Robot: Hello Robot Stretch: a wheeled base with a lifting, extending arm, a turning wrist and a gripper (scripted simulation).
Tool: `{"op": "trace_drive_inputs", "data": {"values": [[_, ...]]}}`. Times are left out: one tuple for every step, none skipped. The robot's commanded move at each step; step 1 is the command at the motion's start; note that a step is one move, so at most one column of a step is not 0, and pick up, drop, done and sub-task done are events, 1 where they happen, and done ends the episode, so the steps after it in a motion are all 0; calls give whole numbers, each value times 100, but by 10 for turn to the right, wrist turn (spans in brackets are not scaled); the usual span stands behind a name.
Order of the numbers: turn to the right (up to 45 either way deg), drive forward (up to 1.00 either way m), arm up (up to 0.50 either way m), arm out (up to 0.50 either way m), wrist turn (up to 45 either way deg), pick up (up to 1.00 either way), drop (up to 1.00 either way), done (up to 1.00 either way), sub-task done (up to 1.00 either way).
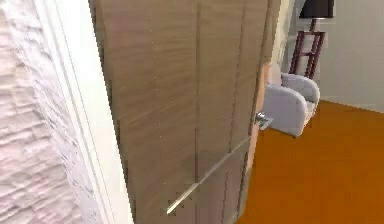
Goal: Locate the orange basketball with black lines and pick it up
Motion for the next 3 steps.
{"op": "trace_drive_inputs", "data": {"values": [[360,0,0,0,0,0,0,0,0],[0,45,0,0,0,0,0,0,0],[270,0,0,0,0,0,0,0,0]]}}
